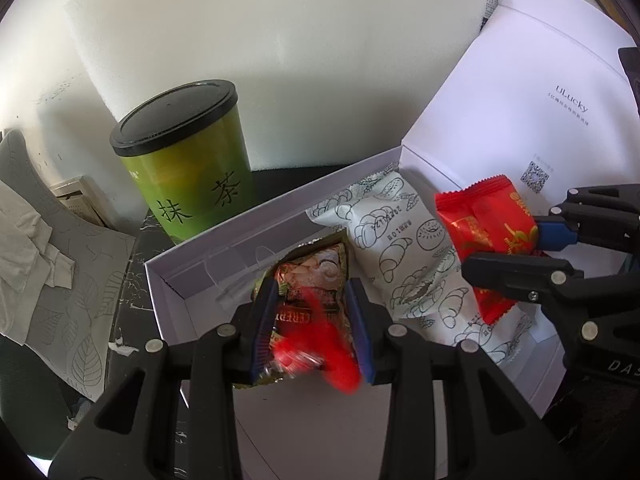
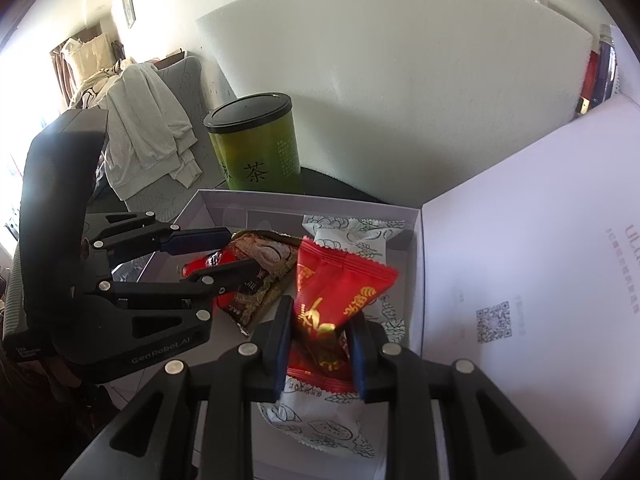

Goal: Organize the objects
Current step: 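Lower the fan toy with the left gripper while the right lowers the candy into the box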

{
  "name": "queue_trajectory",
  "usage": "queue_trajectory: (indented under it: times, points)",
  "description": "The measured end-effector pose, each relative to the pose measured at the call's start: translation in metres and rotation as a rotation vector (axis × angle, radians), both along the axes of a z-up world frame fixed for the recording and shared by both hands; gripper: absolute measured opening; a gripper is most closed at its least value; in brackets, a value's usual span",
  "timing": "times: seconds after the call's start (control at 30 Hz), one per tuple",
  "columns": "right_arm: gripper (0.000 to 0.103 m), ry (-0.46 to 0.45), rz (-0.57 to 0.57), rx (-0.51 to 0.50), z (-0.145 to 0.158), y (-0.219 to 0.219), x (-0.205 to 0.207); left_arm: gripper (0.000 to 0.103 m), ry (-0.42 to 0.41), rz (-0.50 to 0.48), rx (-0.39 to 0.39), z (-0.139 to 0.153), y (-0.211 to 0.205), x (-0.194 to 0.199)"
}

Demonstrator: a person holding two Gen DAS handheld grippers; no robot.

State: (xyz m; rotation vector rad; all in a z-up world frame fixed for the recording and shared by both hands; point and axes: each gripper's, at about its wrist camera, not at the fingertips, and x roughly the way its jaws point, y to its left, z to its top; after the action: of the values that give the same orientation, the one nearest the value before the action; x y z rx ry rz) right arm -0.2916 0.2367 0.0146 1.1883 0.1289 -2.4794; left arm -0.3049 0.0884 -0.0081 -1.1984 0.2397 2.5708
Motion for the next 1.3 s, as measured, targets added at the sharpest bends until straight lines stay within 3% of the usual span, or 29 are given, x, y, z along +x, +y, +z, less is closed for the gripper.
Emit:
queue_trajectory:
  times: [0.6,0.93,1.3]
  points:
    - [0.028,-0.020,0.005,0.042,-0.007,-0.008,0.000,0.034,-0.038,0.038,0.020,-0.005,-0.009,-0.001]
    - [0.045,-0.009,-0.021,0.068,-0.003,-0.008,0.000,0.034,-0.046,0.055,0.019,-0.005,-0.011,0.000]
    - [0.049,0.042,-0.037,0.089,0.015,-0.005,0.009,0.037,-0.044,0.056,0.037,0.002,-0.010,0.009]
